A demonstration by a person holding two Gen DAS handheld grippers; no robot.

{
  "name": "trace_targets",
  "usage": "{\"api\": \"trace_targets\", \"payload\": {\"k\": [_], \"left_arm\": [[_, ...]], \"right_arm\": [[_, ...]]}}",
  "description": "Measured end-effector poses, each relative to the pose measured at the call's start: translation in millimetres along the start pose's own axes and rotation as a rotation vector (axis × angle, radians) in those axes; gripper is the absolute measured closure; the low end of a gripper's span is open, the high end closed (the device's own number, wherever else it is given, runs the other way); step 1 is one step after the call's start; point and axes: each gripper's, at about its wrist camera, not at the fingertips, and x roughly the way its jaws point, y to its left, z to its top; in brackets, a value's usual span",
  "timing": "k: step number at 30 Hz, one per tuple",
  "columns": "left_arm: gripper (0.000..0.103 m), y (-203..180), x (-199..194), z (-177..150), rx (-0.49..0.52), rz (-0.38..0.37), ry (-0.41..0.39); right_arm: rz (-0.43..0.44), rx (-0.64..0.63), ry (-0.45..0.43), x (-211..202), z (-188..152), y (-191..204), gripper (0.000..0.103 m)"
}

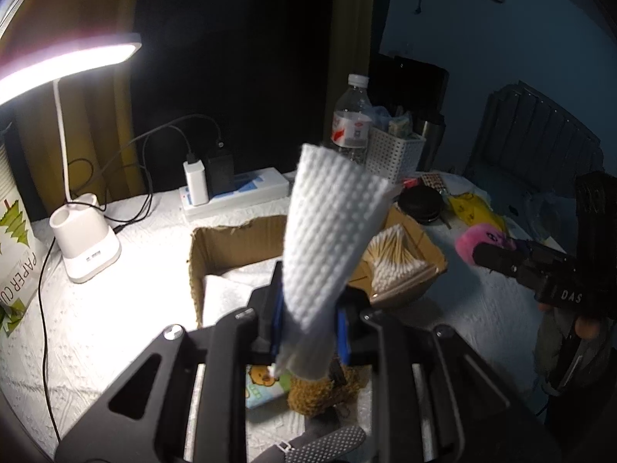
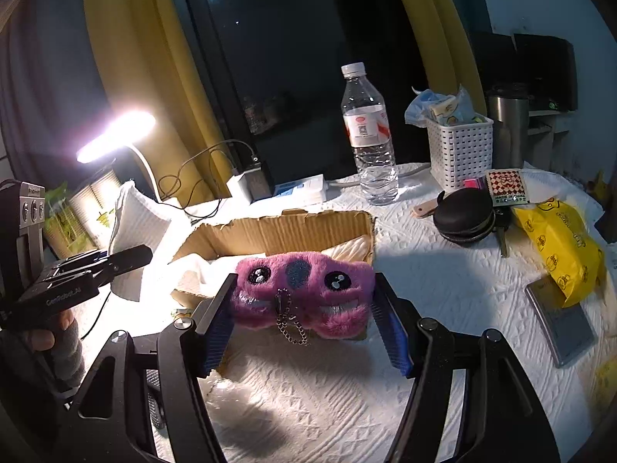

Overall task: Organize soft objects
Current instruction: 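Carry the white towel and pink plush over the box with both tools, then release the white towel into the box with the left tool while the right tool drops the pink plush in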

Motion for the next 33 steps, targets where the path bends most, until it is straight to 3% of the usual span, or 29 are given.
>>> {"api": "trace_targets", "payload": {"k": [13,18,20,21,33], "left_arm": [[0.079,-10,47,13,-0.007,0.005,0.037],[0.064,-5,60,10,-0.032,0.004,0.067],[0.019,-2,60,9,-0.04,-0.004,0.061],[0.015,0,58,9,-0.045,-0.01,0.053],[0.015,21,36,6,-0.055,-0.018,0.01]], "right_arm": [[0.001,0.017,-0.02,6,8,-23,0.033],[-0.007,0.014,-0.011,13,11,-24,0.033],[-0.004,0.009,-0.006,17,12,-22,0.033],[-0.004,0.006,-0.003,18,13,-20,0.033],[0.018,-0.044,0.031,48,23,14,0.033]]}}
